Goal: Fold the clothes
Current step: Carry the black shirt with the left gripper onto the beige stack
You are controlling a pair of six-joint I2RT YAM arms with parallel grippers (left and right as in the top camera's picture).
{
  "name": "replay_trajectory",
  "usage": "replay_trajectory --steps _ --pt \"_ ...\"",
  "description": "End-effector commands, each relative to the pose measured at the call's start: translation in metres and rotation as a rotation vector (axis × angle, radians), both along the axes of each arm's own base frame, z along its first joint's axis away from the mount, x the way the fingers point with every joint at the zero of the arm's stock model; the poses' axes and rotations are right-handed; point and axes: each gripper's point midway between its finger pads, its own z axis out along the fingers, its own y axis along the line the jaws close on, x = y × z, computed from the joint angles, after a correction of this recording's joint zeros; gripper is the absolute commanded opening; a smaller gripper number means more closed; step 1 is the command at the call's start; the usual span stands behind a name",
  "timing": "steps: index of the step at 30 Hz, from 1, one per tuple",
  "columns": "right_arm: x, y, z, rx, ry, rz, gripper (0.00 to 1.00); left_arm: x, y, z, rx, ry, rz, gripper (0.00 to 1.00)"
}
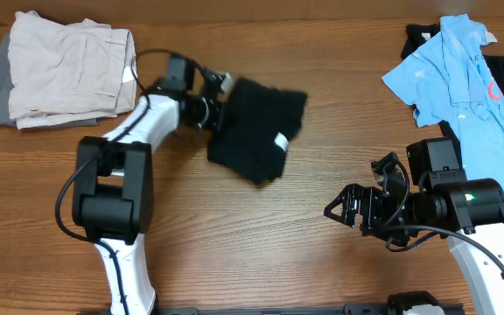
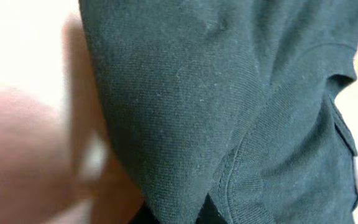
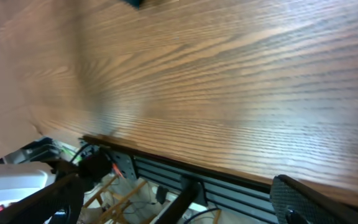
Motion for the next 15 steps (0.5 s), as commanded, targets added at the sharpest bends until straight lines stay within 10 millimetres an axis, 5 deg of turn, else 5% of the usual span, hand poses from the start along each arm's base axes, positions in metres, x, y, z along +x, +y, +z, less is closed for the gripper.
replay_trajectory --steps 1,15 --pt "-0.002 -0.004 -0.003 -0.032 0.005 -0.001 1.00 0.037 0.043 0.000 0.145 -0.121 0.075 0.04" --pt "-0.005 -0.005 -0.004 -0.035 0.044 -0.039 1.00 0.103 0.182 0.040 0.271 -0.355 0.352 0.04"
